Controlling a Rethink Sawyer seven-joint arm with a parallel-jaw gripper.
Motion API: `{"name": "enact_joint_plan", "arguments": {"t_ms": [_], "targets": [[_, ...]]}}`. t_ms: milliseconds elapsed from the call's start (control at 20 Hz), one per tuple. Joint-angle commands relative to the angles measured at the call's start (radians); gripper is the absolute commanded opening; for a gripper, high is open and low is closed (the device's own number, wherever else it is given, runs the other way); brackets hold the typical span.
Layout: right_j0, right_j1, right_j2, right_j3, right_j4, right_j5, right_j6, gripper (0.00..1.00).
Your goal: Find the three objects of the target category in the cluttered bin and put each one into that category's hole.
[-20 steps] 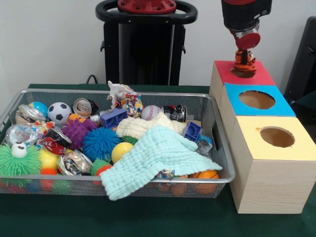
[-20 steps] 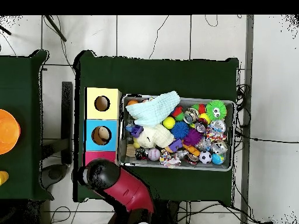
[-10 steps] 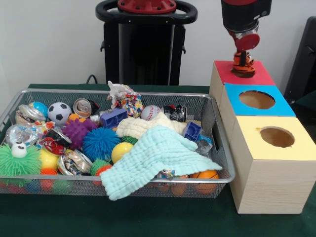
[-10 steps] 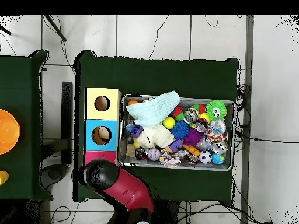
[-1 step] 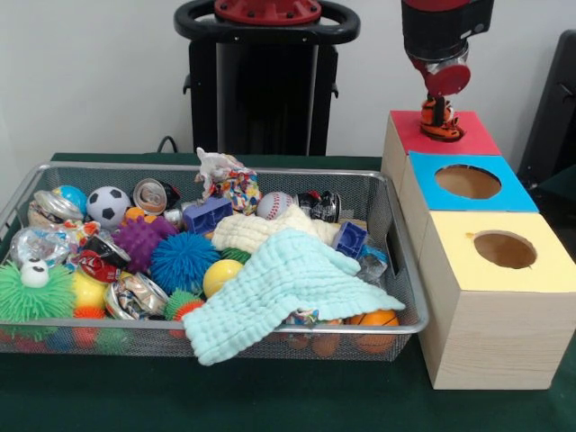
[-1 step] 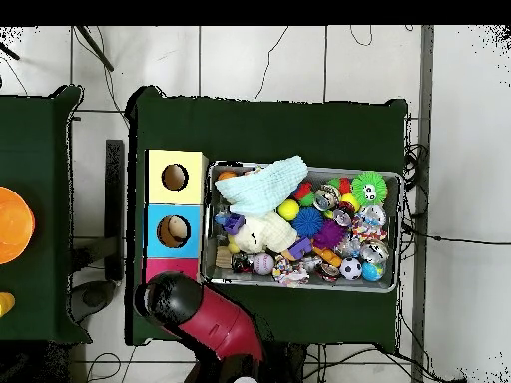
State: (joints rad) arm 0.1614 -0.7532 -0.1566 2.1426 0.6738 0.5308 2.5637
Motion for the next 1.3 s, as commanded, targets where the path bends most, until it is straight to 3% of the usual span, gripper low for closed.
{"name": "enact_joint_plan", "arguments": {"t_ms": [50,500,550,1300], "targets": [[-0.038,0.099,0.062,-0.028,-0.082,-0.25,0.04,0.0],[-0.045,0.11,0.081,-0.029,-0.107,-0.294,0.066,0.0],[-0.047,0.109,0.085,-0.026,-0.106,-0.3,0.083,1.0],[-0.06,0.096,0.074,-0.038,-0.128,-0.243,0.082,1.0]]}}
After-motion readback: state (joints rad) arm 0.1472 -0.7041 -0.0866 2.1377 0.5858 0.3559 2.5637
